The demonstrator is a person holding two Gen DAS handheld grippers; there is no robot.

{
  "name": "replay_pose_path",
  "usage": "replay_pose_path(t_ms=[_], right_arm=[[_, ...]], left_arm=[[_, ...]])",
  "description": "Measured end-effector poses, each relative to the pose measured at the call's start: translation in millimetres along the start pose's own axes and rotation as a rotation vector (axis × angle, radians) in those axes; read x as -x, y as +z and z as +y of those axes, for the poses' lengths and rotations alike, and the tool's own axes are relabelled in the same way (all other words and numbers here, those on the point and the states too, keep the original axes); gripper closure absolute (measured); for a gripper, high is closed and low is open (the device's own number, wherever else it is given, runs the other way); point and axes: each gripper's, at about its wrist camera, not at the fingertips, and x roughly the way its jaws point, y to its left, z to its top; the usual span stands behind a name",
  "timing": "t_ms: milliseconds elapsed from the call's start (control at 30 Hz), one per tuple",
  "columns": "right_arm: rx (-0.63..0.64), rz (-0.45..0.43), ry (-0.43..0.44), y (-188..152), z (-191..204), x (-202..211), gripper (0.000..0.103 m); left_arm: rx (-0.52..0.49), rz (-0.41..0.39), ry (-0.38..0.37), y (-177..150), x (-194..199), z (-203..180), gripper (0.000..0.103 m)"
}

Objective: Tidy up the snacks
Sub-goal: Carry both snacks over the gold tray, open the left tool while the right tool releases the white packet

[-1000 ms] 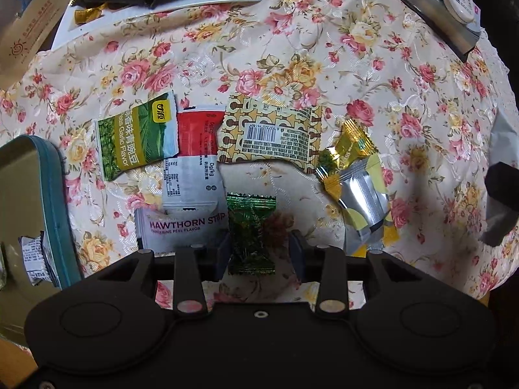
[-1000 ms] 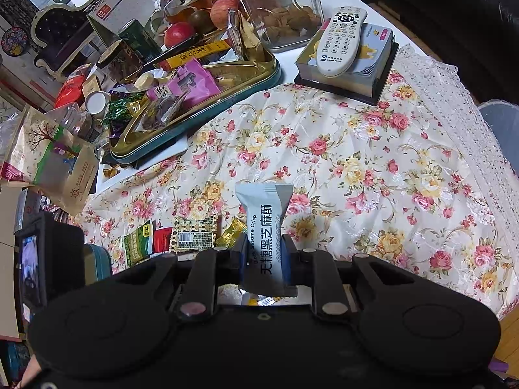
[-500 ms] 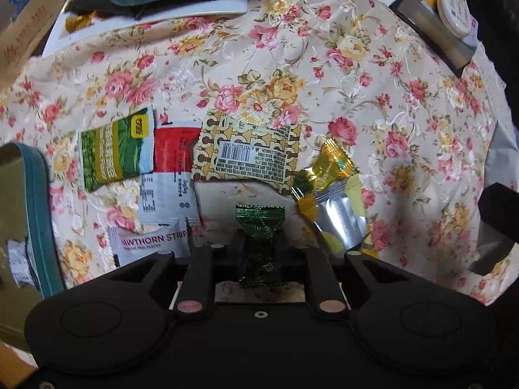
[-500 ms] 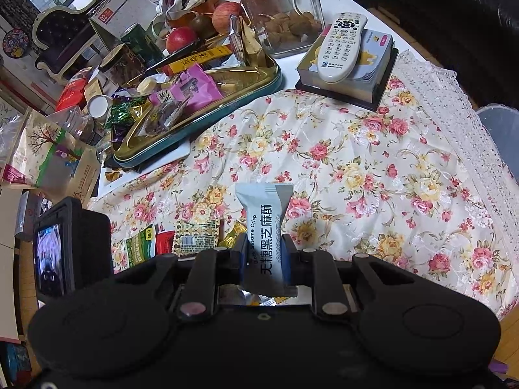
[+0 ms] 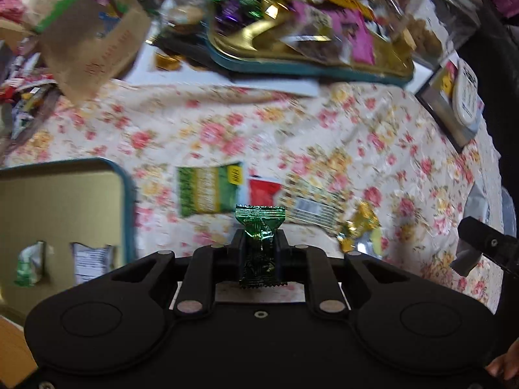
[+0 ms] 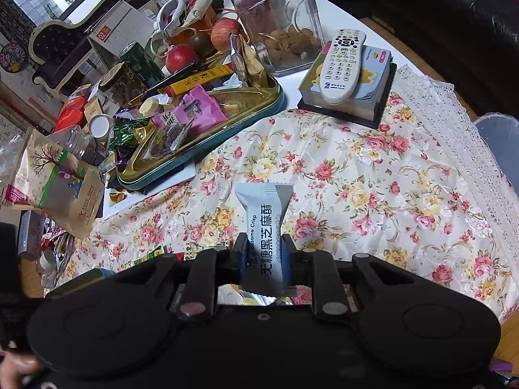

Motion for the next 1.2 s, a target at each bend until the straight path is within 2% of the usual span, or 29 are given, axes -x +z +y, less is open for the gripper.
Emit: replay_pose_path(t_ms=[167, 367, 733, 900, 1033, 1200], right_arm=[[0.03, 0.018, 0.0, -3, 21, -9, 0.081], [0.103, 0.043, 0.018, -12, 65, -23, 0.081], [0.273, 0.096, 0.082, -47, 159, -41, 0.081], [0.328, 0.131, 0.133, -64, 195, -48, 0.081], [0.387, 0.147, 0.168, -79, 222, -49, 0.081], [0.443, 0.188, 0.224, -100, 248, -50, 0.081]], left_arm=[[0.056, -0.066, 0.014, 3, 28, 49, 0.08], [0.187, -0.123, 0.029, 2, 52, 119, 0.08], [0.349, -0.216, 0.167, -15, 75, 224, 0.08], [0.418, -0.217, 0.227, -21, 80, 257, 0.077], [0.454, -0.222, 0.202, -24, 86, 270, 0.074], [0.428, -0.215, 0.183, -25, 86, 267, 0.074]])
